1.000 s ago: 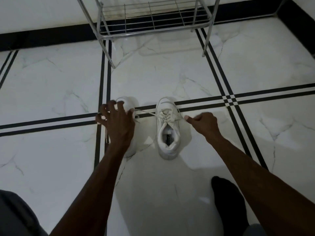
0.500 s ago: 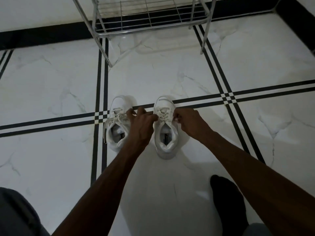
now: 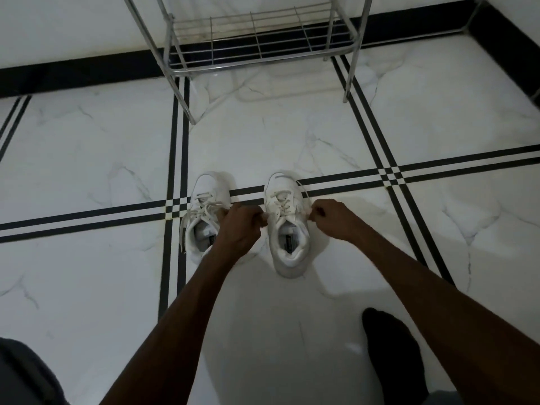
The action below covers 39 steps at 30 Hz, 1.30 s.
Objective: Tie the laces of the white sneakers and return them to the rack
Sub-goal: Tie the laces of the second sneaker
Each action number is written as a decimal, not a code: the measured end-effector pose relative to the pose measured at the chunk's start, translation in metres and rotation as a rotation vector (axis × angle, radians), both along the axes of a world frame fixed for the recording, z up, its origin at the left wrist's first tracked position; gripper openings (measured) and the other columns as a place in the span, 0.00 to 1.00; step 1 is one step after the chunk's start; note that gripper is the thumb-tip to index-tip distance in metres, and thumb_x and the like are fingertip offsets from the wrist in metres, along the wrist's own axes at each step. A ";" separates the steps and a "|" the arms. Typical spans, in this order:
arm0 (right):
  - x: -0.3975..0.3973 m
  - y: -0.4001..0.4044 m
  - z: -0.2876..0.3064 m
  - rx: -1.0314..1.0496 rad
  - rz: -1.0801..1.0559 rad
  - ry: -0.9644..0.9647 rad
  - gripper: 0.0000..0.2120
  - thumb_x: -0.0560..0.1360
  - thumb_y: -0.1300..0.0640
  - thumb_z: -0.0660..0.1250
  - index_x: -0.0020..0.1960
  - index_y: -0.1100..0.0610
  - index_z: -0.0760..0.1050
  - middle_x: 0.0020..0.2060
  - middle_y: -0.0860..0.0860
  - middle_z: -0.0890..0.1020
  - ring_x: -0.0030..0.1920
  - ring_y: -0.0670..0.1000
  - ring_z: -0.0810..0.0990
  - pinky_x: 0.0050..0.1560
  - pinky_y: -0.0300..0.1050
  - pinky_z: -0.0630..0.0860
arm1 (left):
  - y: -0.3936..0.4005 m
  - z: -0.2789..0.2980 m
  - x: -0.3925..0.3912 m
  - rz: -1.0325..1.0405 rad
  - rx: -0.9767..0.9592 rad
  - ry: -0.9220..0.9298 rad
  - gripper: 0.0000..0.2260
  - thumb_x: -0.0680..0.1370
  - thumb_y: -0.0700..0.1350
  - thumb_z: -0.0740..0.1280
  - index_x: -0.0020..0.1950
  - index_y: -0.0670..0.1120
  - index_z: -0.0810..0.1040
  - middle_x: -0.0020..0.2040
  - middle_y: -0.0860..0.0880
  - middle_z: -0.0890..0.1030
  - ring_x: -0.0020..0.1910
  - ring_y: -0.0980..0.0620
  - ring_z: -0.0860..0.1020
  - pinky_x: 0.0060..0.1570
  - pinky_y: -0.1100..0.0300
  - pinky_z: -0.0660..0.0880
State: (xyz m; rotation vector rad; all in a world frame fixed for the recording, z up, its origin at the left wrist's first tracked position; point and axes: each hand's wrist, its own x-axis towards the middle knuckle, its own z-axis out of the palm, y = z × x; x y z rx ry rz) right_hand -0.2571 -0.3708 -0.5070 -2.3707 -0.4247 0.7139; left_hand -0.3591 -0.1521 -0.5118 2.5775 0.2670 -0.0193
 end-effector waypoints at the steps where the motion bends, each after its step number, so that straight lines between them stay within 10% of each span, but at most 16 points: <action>1: 0.003 -0.002 0.005 0.100 -0.063 0.119 0.10 0.79 0.57 0.62 0.49 0.60 0.80 0.47 0.57 0.83 0.47 0.51 0.78 0.43 0.43 0.71 | 0.003 0.007 0.000 0.027 -0.142 -0.033 0.14 0.82 0.45 0.64 0.39 0.48 0.84 0.38 0.54 0.86 0.40 0.54 0.81 0.50 0.55 0.72; 5: 0.013 0.005 0.028 0.700 -0.381 0.528 0.16 0.82 0.49 0.59 0.52 0.60 0.79 0.55 0.58 0.84 0.54 0.53 0.81 0.42 0.45 0.70 | -0.001 0.029 0.006 0.202 -0.636 -0.030 0.20 0.86 0.50 0.59 0.47 0.40 0.84 0.48 0.53 0.87 0.50 0.61 0.82 0.46 0.64 0.73; 9: 0.013 0.023 0.035 0.839 -0.374 0.596 0.12 0.83 0.49 0.58 0.49 0.55 0.75 0.47 0.56 0.84 0.50 0.57 0.83 0.37 0.45 0.72 | -0.016 0.037 0.015 0.292 -1.044 0.012 0.16 0.87 0.49 0.55 0.46 0.44 0.76 0.50 0.44 0.86 0.50 0.52 0.84 0.42 0.63 0.78; 16: 0.010 0.034 0.023 0.596 -0.250 0.339 0.17 0.81 0.67 0.59 0.66 0.56 0.75 0.45 0.52 0.83 0.42 0.48 0.79 0.37 0.41 0.73 | -0.028 0.021 0.028 0.180 -0.818 -0.049 0.13 0.87 0.43 0.56 0.63 0.45 0.78 0.40 0.49 0.76 0.40 0.56 0.75 0.41 0.66 0.72; 25: 0.013 0.049 0.022 0.501 -0.403 0.266 0.07 0.70 0.62 0.76 0.48 0.61 0.83 0.39 0.57 0.87 0.37 0.49 0.85 0.36 0.42 0.78 | -0.025 0.021 0.032 0.087 -0.646 -0.095 0.03 0.84 0.39 0.61 0.56 0.46 0.69 0.40 0.45 0.84 0.35 0.56 0.80 0.38 0.63 0.74; 32: 0.014 0.042 0.021 0.609 -0.070 0.380 0.10 0.79 0.59 0.68 0.56 0.63 0.83 0.43 0.58 0.85 0.43 0.49 0.83 0.51 0.41 0.80 | -0.027 0.020 0.043 0.153 -0.587 -0.084 0.13 0.80 0.36 0.65 0.60 0.45 0.64 0.39 0.39 0.85 0.33 0.49 0.80 0.35 0.64 0.74; 39: 0.010 0.056 0.018 0.708 -0.372 0.430 0.13 0.76 0.57 0.72 0.54 0.67 0.82 0.44 0.61 0.84 0.37 0.50 0.80 0.34 0.36 0.77 | -0.022 0.018 0.041 0.196 -0.740 0.010 0.25 0.82 0.38 0.67 0.75 0.43 0.59 0.40 0.49 0.83 0.34 0.65 0.80 0.39 0.72 0.74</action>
